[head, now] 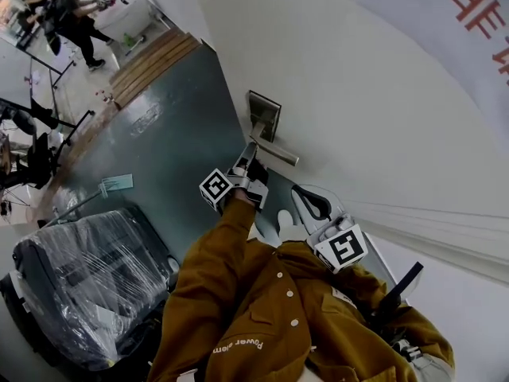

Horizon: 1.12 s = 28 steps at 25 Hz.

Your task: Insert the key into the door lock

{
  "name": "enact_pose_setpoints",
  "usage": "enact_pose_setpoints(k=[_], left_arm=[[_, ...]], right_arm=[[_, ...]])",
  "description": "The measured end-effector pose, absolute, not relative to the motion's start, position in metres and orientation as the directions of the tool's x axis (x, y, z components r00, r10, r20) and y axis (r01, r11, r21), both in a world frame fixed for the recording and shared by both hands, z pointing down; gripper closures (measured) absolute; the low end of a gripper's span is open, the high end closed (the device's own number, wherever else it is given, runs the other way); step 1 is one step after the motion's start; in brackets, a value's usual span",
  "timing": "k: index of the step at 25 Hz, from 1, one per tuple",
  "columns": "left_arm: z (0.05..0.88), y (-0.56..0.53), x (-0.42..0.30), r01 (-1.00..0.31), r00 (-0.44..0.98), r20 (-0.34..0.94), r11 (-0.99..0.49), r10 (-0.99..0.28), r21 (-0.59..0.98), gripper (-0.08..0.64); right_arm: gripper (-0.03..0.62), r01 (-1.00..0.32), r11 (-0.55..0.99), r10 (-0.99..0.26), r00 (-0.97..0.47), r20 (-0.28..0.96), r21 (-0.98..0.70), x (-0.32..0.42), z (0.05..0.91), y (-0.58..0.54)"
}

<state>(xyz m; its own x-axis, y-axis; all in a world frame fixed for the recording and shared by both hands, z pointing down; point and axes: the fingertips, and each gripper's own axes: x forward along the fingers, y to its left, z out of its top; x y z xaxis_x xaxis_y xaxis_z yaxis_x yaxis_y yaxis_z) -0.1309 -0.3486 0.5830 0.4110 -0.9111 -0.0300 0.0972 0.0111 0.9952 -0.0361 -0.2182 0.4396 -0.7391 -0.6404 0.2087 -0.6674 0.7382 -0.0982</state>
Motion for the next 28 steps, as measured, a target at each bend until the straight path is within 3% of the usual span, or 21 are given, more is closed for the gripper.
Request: enact_pose_setpoints(k=[8,9,11,17,19,24,28], left_arm=[[0.581,-0.357,-0.127,0.144,0.432,-0.097,-0.038,-0.897,0.989,0.532],[0.581,-0.356,-0.127,0.135,0.443,-0.102,-0.046,-0.891,0.99,0.511],[0.579,-0.353,-0.126,0.101,0.471,-0.097,-0.056,-0.877,0.993,0.399],[0.576,-0.323,-0.14,-0.23,0.522,0.026,-0.112,-0.853,0.967,0.382],[0.563,-0.307,-0.15,-0.375,0.524,0.064,-0.163,-0.849,0.912,0.433],[0.512,-0.267,-0.158,-0.648,0.525,0.14,-0.287,-0.84,0.706,0.557],[0.475,-0.25,-0.149,-0.806,0.489,0.183,-0.361,-0.853,0.47,0.557]], right_arm=[[0.586,-0.671,0.737,-0.645,-0.735,0.206,-0.086,-0.042,0.438,-0.207],[0.586,-0.671,0.736,-0.646,-0.735,0.205,-0.085,-0.043,0.437,-0.205],[0.586,-0.672,0.735,-0.648,-0.734,0.202,-0.086,-0.044,0.436,-0.203],[0.586,-0.67,0.737,-0.645,-0.737,0.201,-0.091,-0.046,0.436,-0.207],[0.586,-0.664,0.742,-0.639,-0.743,0.199,-0.093,-0.049,0.435,-0.207],[0.586,-0.648,0.755,-0.623,-0.757,0.197,-0.102,-0.056,0.433,-0.209],[0.586,-0.633,0.766,-0.61,-0.771,0.186,-0.113,-0.063,0.43,-0.217]])
